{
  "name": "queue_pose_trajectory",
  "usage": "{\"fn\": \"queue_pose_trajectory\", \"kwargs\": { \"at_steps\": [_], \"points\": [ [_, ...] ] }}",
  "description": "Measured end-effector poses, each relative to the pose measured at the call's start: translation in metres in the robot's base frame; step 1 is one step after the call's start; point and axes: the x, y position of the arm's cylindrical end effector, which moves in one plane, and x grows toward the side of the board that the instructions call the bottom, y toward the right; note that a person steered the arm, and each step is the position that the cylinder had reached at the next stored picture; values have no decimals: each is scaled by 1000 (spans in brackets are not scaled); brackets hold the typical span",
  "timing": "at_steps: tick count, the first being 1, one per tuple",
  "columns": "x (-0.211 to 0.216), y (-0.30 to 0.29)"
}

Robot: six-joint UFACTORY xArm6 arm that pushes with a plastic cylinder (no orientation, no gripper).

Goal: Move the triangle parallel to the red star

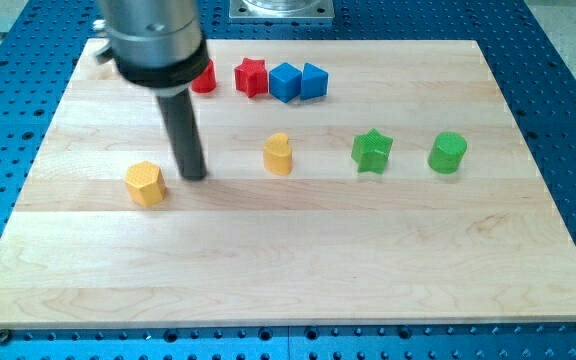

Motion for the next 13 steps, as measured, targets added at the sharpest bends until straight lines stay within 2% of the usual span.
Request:
{"fn": "queue_pose_trajectory", "kwargs": {
  "at_steps": [1,2,3,5,7,8,9,10,11,13],
  "points": [
    [-60,4],
    [-91,4],
    [-99,4],
    [-144,17],
    [-144,28],
    [-164,39],
    [-181,75],
    [-165,120],
    [-136,125],
    [-123,151]
  ]
}}
